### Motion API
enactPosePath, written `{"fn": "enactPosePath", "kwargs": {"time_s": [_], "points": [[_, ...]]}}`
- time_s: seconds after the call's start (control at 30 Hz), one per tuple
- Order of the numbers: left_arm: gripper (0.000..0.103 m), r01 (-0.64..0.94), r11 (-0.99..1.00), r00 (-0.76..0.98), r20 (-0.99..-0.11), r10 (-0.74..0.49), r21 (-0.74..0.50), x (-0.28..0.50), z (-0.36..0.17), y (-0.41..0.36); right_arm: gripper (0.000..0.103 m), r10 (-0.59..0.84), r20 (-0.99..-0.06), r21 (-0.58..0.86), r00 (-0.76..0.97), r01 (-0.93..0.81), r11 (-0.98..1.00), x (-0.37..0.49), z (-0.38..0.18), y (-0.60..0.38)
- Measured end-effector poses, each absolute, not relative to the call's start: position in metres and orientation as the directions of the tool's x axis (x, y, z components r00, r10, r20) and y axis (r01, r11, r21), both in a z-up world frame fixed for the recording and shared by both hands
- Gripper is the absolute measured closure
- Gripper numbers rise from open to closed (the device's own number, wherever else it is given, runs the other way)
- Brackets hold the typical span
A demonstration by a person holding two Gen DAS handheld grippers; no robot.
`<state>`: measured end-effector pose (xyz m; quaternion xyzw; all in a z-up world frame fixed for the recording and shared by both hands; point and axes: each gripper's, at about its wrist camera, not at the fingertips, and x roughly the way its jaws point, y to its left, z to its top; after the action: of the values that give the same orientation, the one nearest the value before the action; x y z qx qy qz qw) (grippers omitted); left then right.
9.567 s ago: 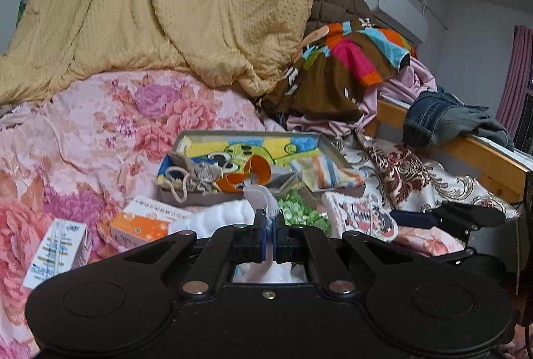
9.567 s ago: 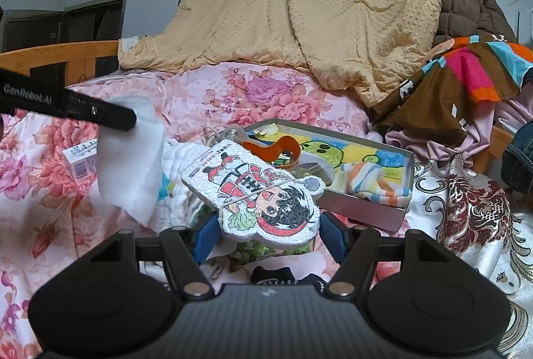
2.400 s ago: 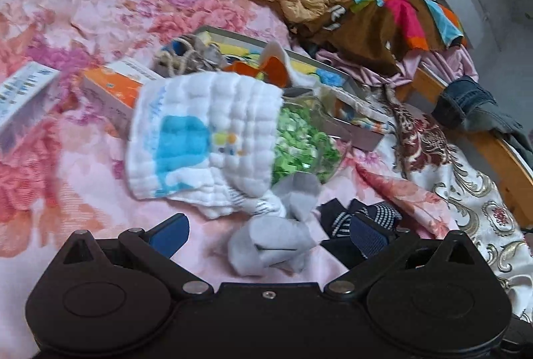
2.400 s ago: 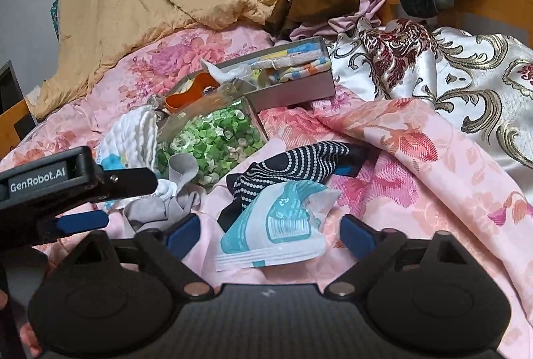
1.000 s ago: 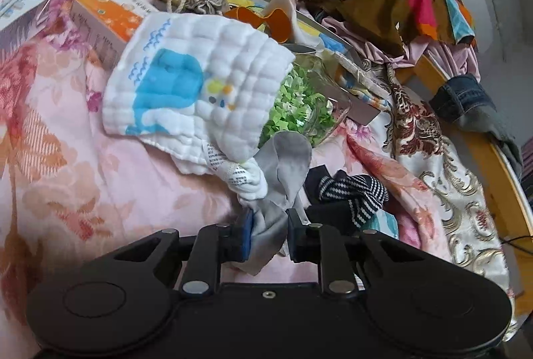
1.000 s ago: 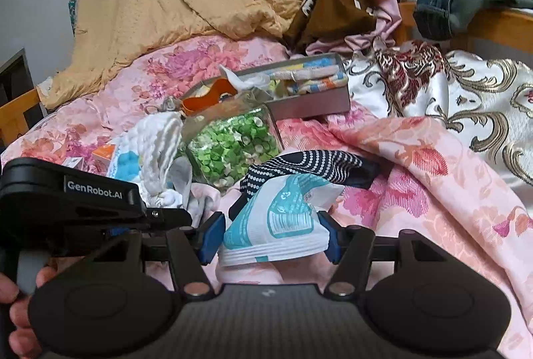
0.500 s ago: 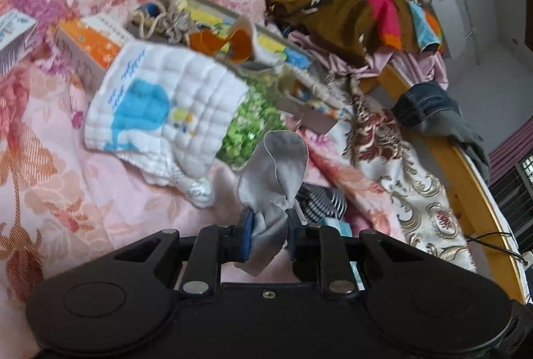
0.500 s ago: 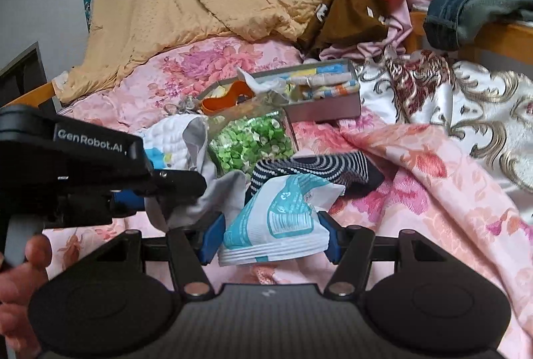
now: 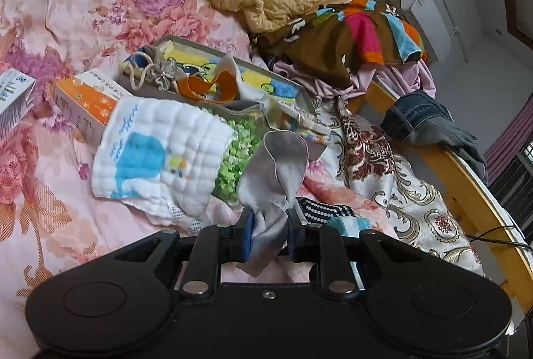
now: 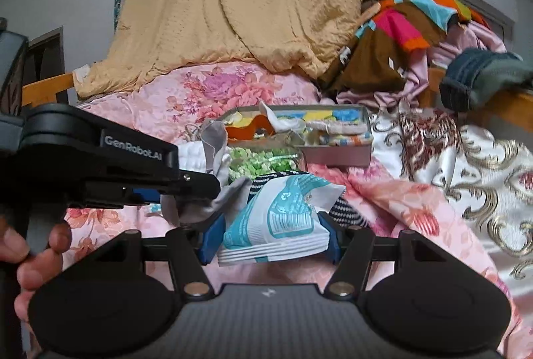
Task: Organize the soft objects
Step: 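Carry the grey cloth with the left tool and the packet with the right tool over the tray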
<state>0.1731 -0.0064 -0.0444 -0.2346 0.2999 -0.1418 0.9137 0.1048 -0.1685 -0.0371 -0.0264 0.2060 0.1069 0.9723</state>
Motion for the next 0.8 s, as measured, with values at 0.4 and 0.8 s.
{"fn": "enactPosePath", "kwargs": {"time_s": [0.4,0.8], "points": [[0.081,0.138,0.862,0.807,-0.449,-0.383,-0.487,0.168,-0.036,-0.007,0.039,0.156,-0.396,-0.224,0.905,-0.260,0.939,0.098,-0.022,-0.149],[0.081,0.146,0.866,0.817,-0.436,-0.378,-0.479,0.166,-0.032,-0.006,0.039,0.097,-0.506,-0.382,0.857,-0.323,0.866,0.105,-0.013,-0.137]]}}
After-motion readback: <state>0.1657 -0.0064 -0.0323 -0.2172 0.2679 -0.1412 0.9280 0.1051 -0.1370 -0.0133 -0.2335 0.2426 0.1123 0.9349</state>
